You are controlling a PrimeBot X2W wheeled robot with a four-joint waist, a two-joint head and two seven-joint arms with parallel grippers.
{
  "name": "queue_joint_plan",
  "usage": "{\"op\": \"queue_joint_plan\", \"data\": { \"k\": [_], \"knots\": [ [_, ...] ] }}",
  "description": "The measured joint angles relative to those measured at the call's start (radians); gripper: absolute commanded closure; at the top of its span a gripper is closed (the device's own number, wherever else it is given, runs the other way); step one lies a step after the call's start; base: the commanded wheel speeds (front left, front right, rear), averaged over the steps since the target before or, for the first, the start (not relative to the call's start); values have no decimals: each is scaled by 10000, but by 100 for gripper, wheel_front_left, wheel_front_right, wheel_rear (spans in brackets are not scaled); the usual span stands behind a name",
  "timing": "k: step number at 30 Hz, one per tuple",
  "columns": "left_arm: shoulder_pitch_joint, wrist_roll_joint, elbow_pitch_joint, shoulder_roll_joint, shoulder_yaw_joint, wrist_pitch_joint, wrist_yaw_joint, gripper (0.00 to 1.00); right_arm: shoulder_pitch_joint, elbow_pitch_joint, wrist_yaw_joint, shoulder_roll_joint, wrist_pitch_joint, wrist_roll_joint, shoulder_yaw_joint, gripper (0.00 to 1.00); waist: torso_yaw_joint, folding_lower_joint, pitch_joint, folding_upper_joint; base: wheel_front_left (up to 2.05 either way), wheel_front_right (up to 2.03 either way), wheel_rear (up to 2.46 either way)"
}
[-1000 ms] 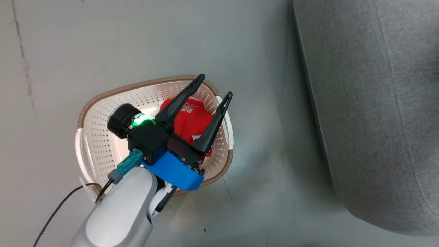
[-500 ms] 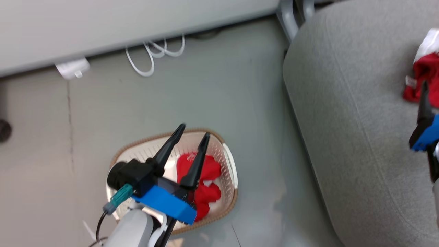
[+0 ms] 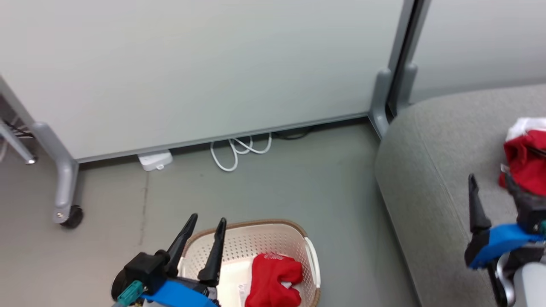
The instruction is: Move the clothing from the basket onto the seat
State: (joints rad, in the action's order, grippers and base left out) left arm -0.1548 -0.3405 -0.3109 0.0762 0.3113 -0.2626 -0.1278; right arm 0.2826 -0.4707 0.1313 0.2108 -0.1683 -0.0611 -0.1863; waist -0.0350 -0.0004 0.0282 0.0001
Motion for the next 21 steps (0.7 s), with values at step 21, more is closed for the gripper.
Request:
{"op": "queue_joint_plan", "data": {
  "k": [21],
  "knots": [
    [966, 660, 25, -127, -1808, -2, 0, 0, -3482, 4828, 0, -1350, 1730, 280, 1250, 0, 907, 4, -603, 0, 0, 0, 0]
  ]
}}
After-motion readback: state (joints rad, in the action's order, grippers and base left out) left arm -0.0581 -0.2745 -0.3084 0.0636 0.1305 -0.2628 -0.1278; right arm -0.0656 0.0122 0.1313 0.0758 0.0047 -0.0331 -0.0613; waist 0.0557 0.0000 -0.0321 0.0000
